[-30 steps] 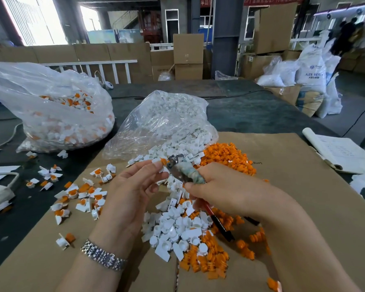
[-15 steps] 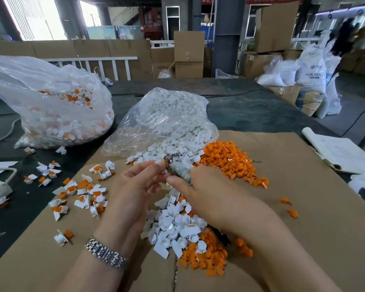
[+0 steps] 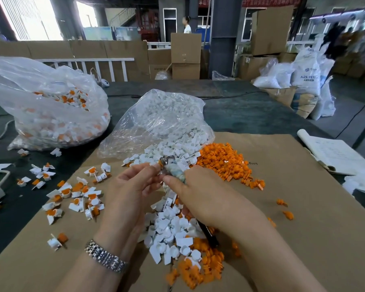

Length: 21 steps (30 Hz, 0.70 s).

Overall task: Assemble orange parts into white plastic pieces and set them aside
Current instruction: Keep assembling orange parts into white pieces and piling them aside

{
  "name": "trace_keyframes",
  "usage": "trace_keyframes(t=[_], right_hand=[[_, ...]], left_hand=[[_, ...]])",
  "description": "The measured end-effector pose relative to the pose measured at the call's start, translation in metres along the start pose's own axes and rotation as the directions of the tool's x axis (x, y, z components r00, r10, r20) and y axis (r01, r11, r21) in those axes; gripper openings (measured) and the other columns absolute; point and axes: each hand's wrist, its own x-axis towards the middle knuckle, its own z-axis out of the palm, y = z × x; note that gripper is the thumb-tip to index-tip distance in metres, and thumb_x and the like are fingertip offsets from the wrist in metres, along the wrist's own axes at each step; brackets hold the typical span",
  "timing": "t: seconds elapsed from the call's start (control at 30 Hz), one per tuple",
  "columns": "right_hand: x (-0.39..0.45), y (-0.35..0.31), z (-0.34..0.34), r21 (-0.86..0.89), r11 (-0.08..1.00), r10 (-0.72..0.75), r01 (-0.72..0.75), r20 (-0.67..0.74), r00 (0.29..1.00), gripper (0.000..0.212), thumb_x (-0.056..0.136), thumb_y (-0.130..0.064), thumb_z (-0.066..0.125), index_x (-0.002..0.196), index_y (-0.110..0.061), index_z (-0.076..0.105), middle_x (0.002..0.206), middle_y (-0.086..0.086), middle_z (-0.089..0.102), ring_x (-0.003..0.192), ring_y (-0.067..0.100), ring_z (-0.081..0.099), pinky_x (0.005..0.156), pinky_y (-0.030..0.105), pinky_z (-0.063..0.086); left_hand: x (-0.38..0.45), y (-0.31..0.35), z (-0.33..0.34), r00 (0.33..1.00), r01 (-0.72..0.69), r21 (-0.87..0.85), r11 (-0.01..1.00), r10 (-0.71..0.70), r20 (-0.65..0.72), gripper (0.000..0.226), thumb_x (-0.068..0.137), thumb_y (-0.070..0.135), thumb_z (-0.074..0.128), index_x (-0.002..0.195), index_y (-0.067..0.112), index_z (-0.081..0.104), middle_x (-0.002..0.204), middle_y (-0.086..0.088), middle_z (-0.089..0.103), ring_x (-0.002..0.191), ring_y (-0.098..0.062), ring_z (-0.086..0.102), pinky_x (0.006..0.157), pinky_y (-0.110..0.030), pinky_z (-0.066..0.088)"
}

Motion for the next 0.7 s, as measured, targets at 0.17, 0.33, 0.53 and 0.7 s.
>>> trace_keyframes(t=[0.17,0.33,0.53,0.7], right_hand=[[-0.0037,-0.0045,-0.0014,-0.063,0.998,0.0,0.0,0.001,1.0,0.05,0.102,-0.056,0.041,0.067,-0.019,0.042,0.057,-0.002,0.047,0.046,0.014,0.042,0.043,0.028,0.032],[-0.0053,-0.0081,-0.0011,-0.1,0.995,0.001,-0.001,-0.005,1.0,0.047,0.102,-0.053,0.041,0.069,-0.021,0.043,0.059,-0.003,0.046,0.048,0.011,0.042,0.043,0.024,0.027],[-0.0063,-0.0087,-0.0065,-0.086,0.996,-0.014,0.016,0.022,1.0,0.046,0.103,-0.051,0.042,0.071,-0.018,0.047,0.064,0.002,0.056,0.054,0.017,0.054,0.046,0.033,0.042],[-0.0052,-0.0074,-0.0075,-0.075,0.997,0.006,-0.003,0.044,0.999,0.047,0.102,-0.054,0.042,0.083,-0.014,0.058,0.077,0.008,0.067,0.07,0.027,0.066,0.064,0.045,0.054]], left_hand=[[0.0001,0.0015,-0.0012,1.0,-0.015,0.034,0.999,0.015,-0.006,0.013,0.085,0.005,0.075,0.096,-0.001,0.072,0.078,-0.009,0.073,0.068,-0.013,0.069,0.059,-0.018,0.056],[-0.0008,-0.0002,0.002,1.0,-0.023,0.02,1.0,0.023,-0.019,0.007,0.086,0.002,0.073,0.092,-0.001,0.071,0.075,-0.008,0.073,0.066,-0.013,0.069,0.056,-0.018,0.055],[-0.0004,0.0043,-0.0002,1.0,-0.017,-0.046,0.999,0.017,0.01,0.023,0.072,0.012,0.079,0.091,0.003,0.072,0.079,-0.009,0.076,0.072,-0.016,0.074,0.058,-0.018,0.056],[-0.0009,0.0056,-0.0003,0.999,0.0,-0.016,1.0,0.001,0.051,0.032,0.069,0.015,0.079,0.095,0.0,0.071,0.077,-0.008,0.075,0.066,-0.013,0.071,0.052,-0.017,0.052]])
